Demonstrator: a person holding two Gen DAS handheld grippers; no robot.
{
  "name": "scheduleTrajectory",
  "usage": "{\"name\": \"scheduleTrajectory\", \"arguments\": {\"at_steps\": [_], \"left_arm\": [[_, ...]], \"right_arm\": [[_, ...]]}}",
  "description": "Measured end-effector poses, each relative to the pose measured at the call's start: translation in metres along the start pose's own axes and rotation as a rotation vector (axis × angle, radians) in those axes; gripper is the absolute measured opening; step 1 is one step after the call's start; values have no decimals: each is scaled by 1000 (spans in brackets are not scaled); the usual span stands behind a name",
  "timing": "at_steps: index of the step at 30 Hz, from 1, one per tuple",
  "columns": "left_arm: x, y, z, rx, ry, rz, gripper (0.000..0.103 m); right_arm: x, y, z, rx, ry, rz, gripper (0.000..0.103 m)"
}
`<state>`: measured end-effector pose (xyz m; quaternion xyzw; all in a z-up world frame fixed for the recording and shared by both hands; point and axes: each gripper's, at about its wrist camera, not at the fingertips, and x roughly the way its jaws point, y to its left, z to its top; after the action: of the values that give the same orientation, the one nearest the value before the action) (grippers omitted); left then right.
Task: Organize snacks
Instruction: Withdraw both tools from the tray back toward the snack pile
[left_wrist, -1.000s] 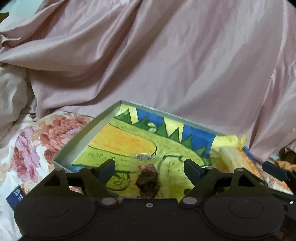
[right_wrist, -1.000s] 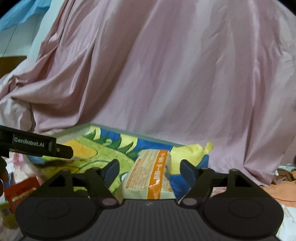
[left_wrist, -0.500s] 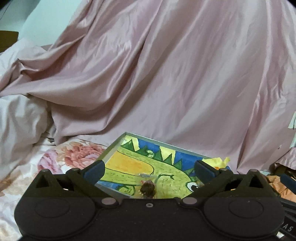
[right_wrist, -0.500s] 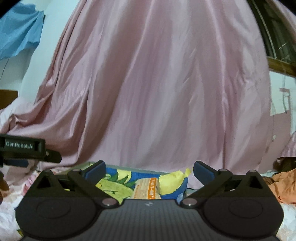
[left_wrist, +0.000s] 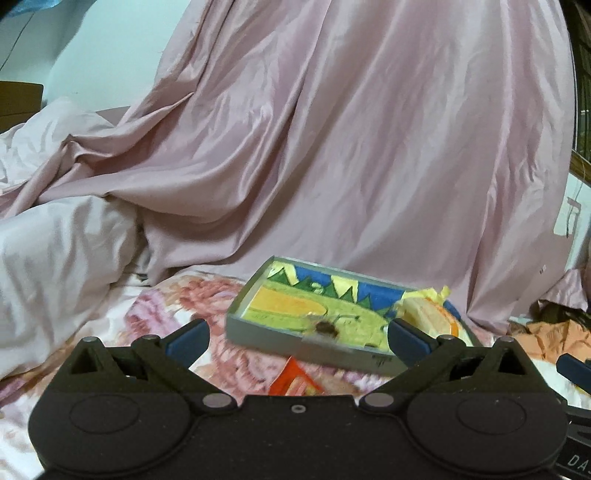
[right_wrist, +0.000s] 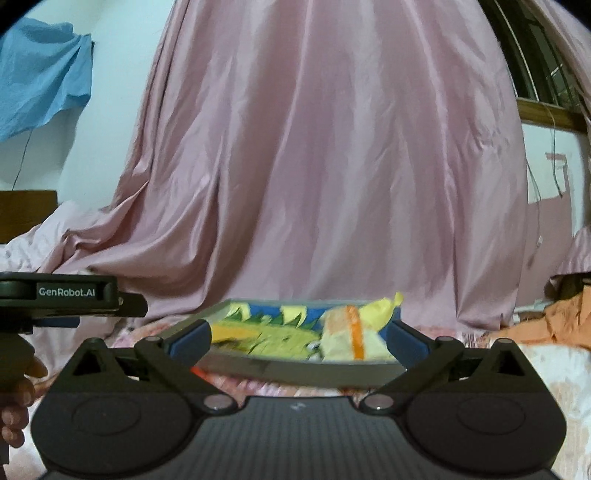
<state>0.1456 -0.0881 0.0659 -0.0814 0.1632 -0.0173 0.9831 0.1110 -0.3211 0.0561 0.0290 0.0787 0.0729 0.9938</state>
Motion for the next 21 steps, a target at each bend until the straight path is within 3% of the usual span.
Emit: {"name": "scheduleTrajectory", "arguments": {"at_steps": [9, 21], "left_arm": [[-35, 45, -32, -18, 72, -13, 102], [-35, 91, -70, 3, 189, 3, 102]], "right_arm": [[-15, 28, -24, -4, 167, 63, 103], [3, 42, -46, 8, 386, 97, 103]]}}
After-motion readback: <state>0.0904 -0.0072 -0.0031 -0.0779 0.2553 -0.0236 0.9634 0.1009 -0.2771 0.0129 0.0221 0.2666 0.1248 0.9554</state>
